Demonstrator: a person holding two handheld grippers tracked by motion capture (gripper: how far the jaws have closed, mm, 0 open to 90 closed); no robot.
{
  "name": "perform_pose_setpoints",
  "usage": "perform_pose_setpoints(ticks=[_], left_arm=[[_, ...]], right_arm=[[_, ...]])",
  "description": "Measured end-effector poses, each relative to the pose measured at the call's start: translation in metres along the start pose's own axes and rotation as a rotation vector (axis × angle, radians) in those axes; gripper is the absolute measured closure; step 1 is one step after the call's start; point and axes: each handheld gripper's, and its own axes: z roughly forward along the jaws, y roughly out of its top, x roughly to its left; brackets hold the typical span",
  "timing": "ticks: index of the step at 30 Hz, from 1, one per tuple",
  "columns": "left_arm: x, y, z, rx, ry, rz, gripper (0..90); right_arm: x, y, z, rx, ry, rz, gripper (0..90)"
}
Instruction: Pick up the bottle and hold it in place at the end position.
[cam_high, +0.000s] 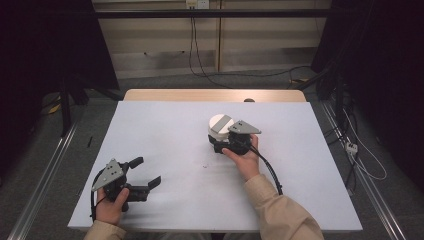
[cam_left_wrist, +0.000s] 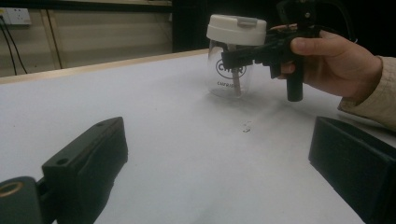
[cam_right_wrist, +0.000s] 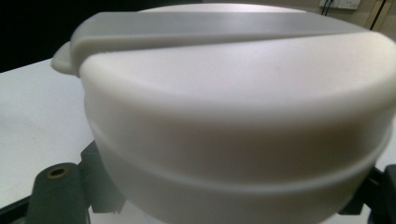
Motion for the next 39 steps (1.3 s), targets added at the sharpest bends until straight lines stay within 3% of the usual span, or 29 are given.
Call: perform_pose_setpoints(ticks=[39], left_arm=[[0.0, -0.0007, 0.0002, 0.003, -0.002, -0.004, 4.2]], right_arm=[[0.0045, -0.0048, 0.0094, 0.018, 0.002, -0.02, 18.7]])
